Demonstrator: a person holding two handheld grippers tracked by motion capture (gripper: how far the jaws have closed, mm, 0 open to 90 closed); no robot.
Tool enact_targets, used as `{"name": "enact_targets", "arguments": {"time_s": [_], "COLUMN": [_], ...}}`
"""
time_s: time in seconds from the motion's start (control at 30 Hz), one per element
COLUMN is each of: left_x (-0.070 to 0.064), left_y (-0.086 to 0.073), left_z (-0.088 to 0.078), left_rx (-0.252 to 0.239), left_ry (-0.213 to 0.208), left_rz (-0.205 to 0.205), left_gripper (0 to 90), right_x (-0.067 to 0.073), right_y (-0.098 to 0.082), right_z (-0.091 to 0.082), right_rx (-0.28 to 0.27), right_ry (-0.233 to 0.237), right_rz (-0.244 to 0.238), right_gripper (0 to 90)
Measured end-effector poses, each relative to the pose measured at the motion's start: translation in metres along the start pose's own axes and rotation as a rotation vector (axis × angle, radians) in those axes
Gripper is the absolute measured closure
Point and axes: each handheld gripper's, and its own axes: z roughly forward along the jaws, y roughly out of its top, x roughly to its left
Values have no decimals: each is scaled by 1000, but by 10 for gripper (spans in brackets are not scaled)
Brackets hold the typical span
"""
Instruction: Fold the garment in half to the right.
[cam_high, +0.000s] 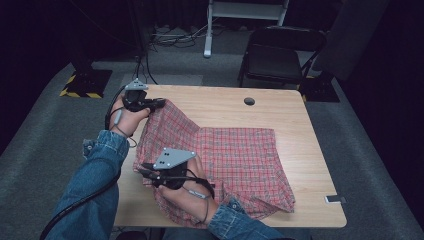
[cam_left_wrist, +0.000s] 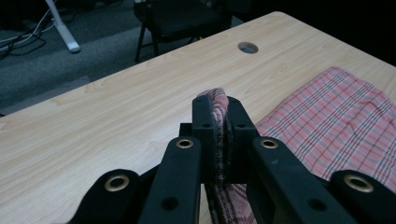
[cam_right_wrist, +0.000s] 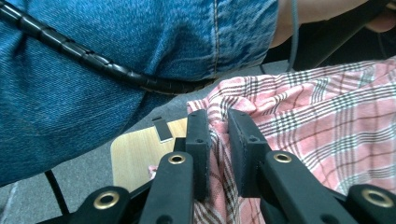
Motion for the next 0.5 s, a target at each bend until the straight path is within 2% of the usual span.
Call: {"name": "enact_targets", "arguments": {"time_s": [0.3,0.5], "left_x": [-20,-34], "left_y": [24,37], "left_z": [16,27], "left_rx": [-18,-22], "left_ry": [-29,-47], "left_rz": [11,24], "left_gripper": [852,853], "right_x": [-11,-18], "right_y": [8,7], "right_z": [-36,-58], "right_rx": [-15,-30], "right_ry": [-34,-58], "right_rz": [-12,7], "right_gripper": [792,792]}}
